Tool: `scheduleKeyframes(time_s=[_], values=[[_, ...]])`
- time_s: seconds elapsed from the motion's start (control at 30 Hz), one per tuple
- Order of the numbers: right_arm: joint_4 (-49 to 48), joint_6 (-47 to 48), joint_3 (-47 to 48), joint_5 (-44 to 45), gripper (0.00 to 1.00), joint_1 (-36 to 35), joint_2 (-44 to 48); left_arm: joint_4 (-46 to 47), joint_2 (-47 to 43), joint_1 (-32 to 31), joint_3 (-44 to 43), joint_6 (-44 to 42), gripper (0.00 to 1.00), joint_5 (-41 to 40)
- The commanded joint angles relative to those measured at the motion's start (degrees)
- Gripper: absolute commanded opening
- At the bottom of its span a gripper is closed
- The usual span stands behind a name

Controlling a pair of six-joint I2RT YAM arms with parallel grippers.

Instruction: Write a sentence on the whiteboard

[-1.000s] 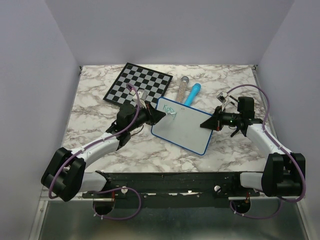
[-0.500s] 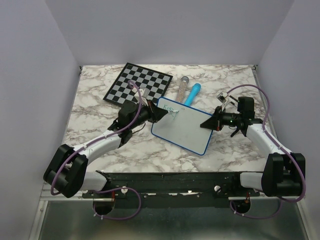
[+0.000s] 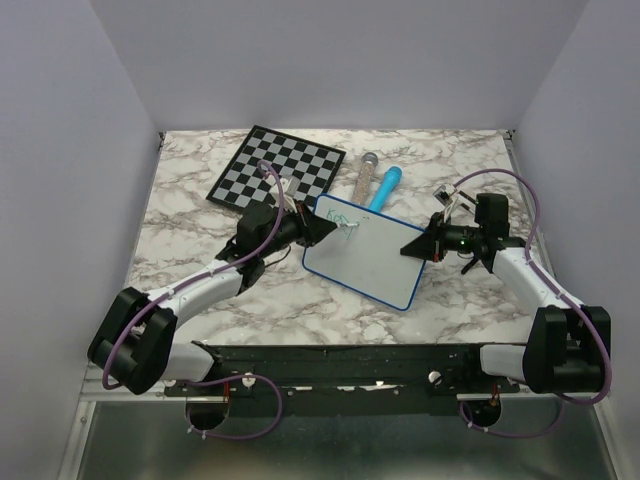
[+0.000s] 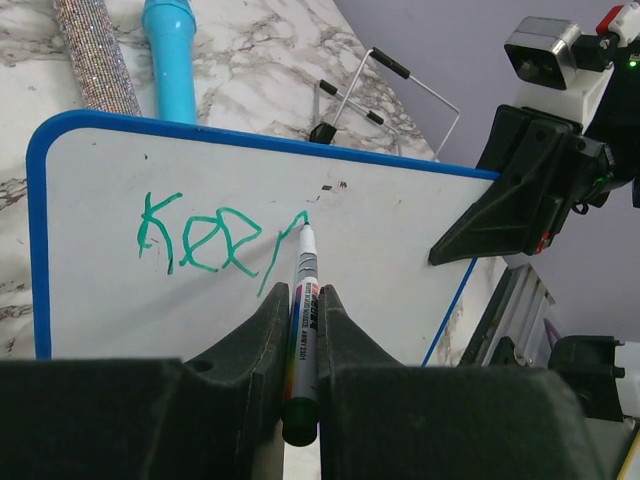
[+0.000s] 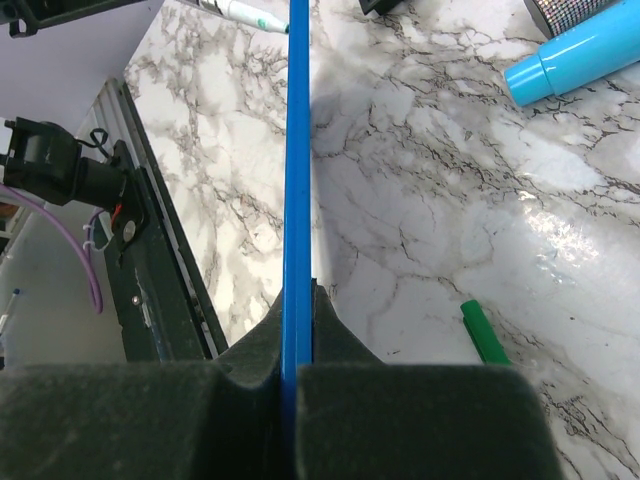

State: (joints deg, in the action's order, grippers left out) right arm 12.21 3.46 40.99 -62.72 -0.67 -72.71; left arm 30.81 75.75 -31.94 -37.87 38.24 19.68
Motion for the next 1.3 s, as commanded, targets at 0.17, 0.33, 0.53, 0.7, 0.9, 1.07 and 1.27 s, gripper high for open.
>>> scheduleKeyframes(time_s=[0.17,0.33,0.53,0.7,0.9,1.07,1.27], values=[[0.19,1.81,1.72,-0.3,0.01,-0.39,0.9,-2.77,-0.77,0.13,2.45,-0.97,0.0,1.33],[0.27,1.9,1.72,-0.3,0.01,-0.48,0.99,-5.22,-1.56,0.22,2.62,-2.29,0.0,-0.96],[0.27,1.81,1.72,-0.39,0.01,-0.39,1.16,-7.16,-2.62,0.3,2.36,-3.52,0.0,-3.42],[0.27,1.81,1.72,-0.39,0.01,-0.39,1.16,-7.08,-3.5,0.39,2.01,-3.96,0.0,-4.74],[0.27,1.9,1.72,-0.3,0.01,-0.39,1.16,-6.37,-4.11,0.39,0.51,-4.23,0.0,-5.44],[0.45,1.98,1.81,-0.21,0.01,-0.48,1.16,-3.04,-6.48,0.39,0.86,-4.05,0.0,-1.41],[0.54,2.25,1.9,-0.12,0.01,-0.39,1.08,-4.26,-16.85,0.74,3.41,-3.87,0.0,-0.78]])
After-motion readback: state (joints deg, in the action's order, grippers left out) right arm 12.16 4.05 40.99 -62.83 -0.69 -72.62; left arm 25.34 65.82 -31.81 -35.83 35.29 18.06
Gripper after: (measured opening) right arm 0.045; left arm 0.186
